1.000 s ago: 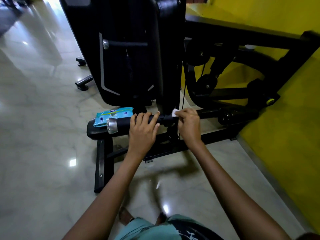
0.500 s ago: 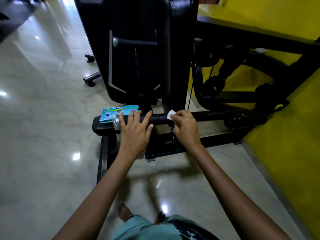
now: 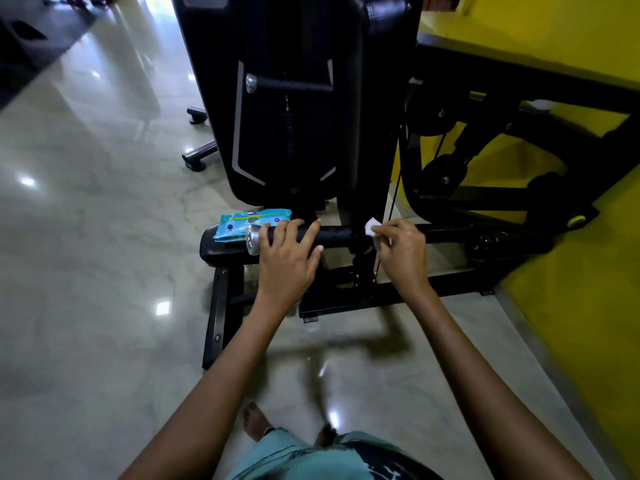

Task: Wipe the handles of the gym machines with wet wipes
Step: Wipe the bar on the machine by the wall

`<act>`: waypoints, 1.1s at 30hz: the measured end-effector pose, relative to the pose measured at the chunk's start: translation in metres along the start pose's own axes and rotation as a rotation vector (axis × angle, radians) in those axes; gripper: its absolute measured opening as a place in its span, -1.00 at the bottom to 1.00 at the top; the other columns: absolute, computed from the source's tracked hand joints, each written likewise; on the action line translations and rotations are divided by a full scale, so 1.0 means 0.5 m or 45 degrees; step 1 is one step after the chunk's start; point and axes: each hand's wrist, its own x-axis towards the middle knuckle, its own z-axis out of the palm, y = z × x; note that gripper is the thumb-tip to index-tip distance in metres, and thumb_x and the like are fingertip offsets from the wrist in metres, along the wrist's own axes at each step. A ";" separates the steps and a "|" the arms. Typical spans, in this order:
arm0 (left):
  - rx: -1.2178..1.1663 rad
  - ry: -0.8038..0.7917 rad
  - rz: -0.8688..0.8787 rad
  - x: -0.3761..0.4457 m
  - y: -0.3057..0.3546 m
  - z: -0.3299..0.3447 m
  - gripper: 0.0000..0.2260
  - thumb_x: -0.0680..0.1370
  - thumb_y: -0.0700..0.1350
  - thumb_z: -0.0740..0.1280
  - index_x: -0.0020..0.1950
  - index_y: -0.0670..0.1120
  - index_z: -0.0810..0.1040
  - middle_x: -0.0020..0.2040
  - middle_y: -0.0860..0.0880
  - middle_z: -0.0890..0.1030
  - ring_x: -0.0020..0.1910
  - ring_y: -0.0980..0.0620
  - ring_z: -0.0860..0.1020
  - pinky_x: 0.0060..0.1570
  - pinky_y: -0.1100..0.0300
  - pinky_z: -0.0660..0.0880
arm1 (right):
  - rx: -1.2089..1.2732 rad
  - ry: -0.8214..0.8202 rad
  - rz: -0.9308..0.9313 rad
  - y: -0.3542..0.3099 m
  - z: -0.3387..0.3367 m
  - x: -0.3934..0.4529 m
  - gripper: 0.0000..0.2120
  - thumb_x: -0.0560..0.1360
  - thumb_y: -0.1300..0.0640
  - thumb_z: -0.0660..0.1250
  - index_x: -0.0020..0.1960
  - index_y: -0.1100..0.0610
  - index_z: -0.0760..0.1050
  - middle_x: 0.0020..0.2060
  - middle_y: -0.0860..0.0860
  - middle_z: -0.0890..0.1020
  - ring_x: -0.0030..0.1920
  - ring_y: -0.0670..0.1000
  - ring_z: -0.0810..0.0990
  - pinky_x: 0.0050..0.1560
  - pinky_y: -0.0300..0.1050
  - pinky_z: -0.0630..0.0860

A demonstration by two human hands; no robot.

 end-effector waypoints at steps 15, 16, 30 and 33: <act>-0.058 -0.068 -0.025 -0.002 -0.004 -0.001 -0.60 0.57 0.08 0.09 0.34 -0.02 0.48 0.15 -0.12 0.56 0.17 -0.11 0.49 0.28 -0.07 0.15 | 0.023 0.015 -0.145 -0.072 0.026 -0.001 -0.81 0.39 0.46 0.32 -0.07 0.31 0.64 -0.16 0.16 0.63 -0.09 0.15 0.57 -0.10 -0.07 0.54; -0.061 -0.069 -0.021 -0.002 -0.004 -0.002 -0.60 0.57 0.07 0.10 0.34 -0.02 0.48 0.15 -0.11 0.56 0.17 -0.11 0.49 0.28 -0.07 0.15 | 0.030 -0.005 -0.186 -0.079 0.029 -0.004 -0.80 0.38 0.47 0.32 -0.07 0.31 0.64 -0.15 0.16 0.64 -0.08 0.15 0.57 -0.08 -0.09 0.54; -0.116 -0.116 0.008 0.001 -0.009 -0.028 -0.59 0.56 0.01 0.07 0.33 -0.06 0.50 0.15 -0.11 0.57 0.14 -0.12 0.51 0.24 -0.06 0.16 | 0.126 -0.111 -0.420 -0.094 0.030 -0.006 -0.79 0.34 0.45 0.35 -0.09 0.27 0.64 -0.15 0.12 0.68 -0.09 0.10 0.63 -0.08 -0.09 0.57; -0.119 -0.083 0.054 0.008 -0.028 -0.037 -0.59 0.52 -0.01 0.11 0.26 -0.12 0.54 0.13 -0.11 0.59 0.12 -0.12 0.55 0.22 -0.03 0.19 | 0.058 -0.053 -0.341 -0.058 0.015 0.002 -0.80 0.31 0.45 0.37 -0.13 0.25 0.64 -0.18 0.11 0.68 -0.13 0.11 0.64 -0.16 -0.06 0.61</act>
